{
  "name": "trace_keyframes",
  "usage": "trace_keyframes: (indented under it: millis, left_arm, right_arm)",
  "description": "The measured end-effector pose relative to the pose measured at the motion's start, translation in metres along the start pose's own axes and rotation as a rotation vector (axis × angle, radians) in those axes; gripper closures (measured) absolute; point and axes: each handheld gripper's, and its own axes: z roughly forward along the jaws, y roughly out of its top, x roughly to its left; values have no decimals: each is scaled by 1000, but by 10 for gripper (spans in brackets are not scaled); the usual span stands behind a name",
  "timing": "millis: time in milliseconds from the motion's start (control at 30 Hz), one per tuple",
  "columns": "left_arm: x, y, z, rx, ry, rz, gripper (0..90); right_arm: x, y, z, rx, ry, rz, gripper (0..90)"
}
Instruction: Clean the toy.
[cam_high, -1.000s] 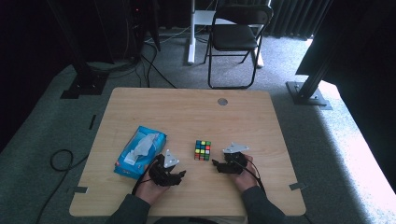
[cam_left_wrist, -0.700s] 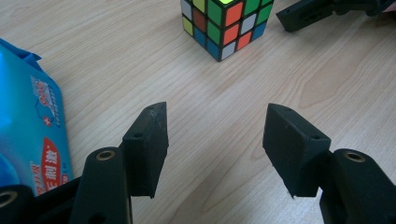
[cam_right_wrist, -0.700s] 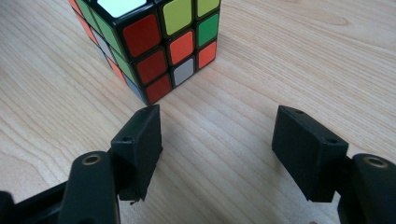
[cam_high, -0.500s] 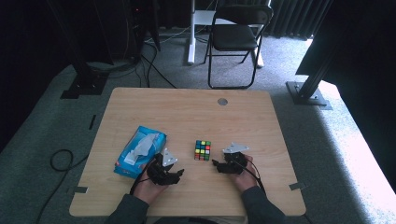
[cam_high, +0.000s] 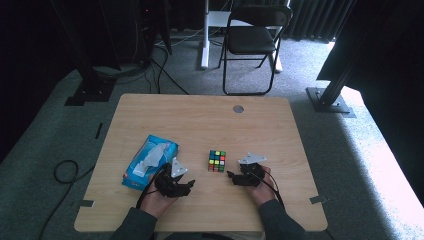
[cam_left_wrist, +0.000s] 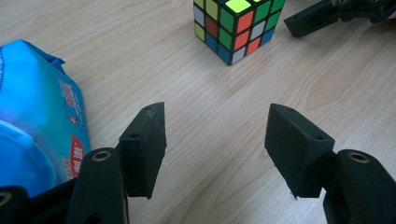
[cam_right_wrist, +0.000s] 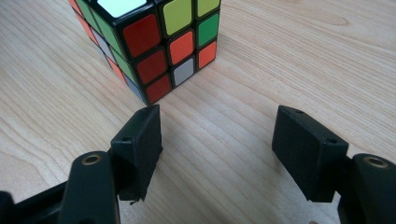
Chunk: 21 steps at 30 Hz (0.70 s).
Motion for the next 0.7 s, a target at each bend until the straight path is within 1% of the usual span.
trace_keyframes:
  millis: [167,367,433,467,600,700]
  left_arm:
    - [3,1,-4,-5,11,9,389]
    - [7,1,-8,-11,19,0,389]
    - [8,1,-10,-16,20,4,385]
    - [8,1,-11,-20,28,9,379]
    - [9,2,-14,-27,33,8,376]
    - [12,1,-17,-37,52,9,373]
  right_arm:
    - [0,0,0,0,0,0,327]
    - [0,0,0,0,0,-1,327]
    - [0,0,0,0,0,-1,327]
    - [0,0,0,0,0,0,327]
    - [0,0,0,0,0,0,326]
    - [0,0,0,0,0,0,327]
